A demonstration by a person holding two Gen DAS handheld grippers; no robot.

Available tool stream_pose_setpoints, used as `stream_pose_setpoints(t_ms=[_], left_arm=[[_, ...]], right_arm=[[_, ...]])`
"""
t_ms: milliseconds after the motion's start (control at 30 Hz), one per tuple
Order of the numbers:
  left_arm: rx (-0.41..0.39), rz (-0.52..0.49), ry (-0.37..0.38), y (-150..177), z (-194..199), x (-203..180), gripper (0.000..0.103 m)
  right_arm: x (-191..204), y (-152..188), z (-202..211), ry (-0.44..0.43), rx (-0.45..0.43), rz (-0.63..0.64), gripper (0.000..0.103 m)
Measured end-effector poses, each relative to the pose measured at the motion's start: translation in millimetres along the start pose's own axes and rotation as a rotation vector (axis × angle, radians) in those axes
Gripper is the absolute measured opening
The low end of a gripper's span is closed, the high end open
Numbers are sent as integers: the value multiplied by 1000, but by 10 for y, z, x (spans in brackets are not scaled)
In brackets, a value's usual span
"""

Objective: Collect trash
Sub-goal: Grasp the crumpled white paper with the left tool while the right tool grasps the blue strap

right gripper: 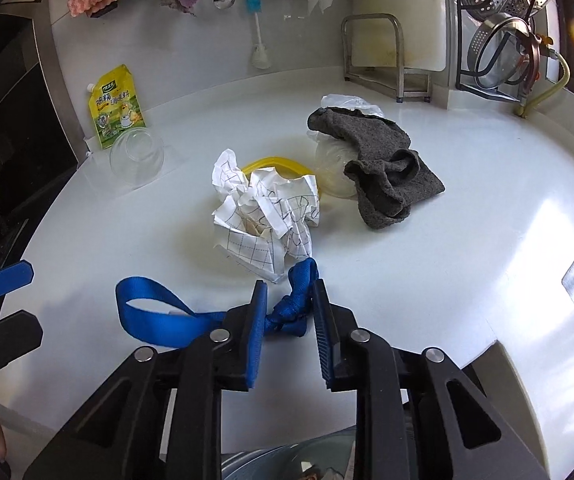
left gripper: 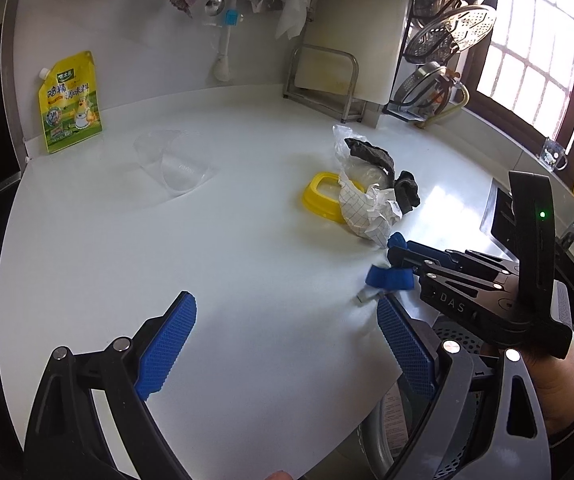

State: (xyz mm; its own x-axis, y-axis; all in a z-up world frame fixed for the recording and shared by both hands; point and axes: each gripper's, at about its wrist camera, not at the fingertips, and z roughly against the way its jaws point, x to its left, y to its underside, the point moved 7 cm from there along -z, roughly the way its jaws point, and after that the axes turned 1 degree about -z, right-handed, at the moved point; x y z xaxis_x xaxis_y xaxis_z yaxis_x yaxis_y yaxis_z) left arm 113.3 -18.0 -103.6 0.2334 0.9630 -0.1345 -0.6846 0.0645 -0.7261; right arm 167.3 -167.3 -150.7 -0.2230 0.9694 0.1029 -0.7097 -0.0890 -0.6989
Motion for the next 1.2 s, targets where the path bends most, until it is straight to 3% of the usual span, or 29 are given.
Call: stream_pose_setpoints(t_ms=[267,433,633,767,967,1033,1067,1200], left_arm=[[-7,-20,34,-131,-72,-224,90],[-18,-40,55,-317,-262,-493,90],[5,-62,16,-440,-678,-742,88],[30,-58,-15,-474,-951,-807,73],[43,-47,-75,-516,-1190,-775,65],[53,-51,-68,-518,-1220,-776,56],[60,-55,-64,-515,-1231,-776,41],[42,-62,-56,-501,-1141,-766,33]], right_arm=[[-159,-69,419,-41,-101,-47,17],[-388,-164,655,-1,-153,-42,17],[-770,-257,837,29,-196,-78,17],[-872,-280,894,21,-214,-84,17],[-890,-243,942,-11,-229,-97,17],[-865,-215,945,-20,-231,-93,17],[-851,-202,941,-26,-230,-91,17],[-784,-163,901,-50,-224,-94,17]])
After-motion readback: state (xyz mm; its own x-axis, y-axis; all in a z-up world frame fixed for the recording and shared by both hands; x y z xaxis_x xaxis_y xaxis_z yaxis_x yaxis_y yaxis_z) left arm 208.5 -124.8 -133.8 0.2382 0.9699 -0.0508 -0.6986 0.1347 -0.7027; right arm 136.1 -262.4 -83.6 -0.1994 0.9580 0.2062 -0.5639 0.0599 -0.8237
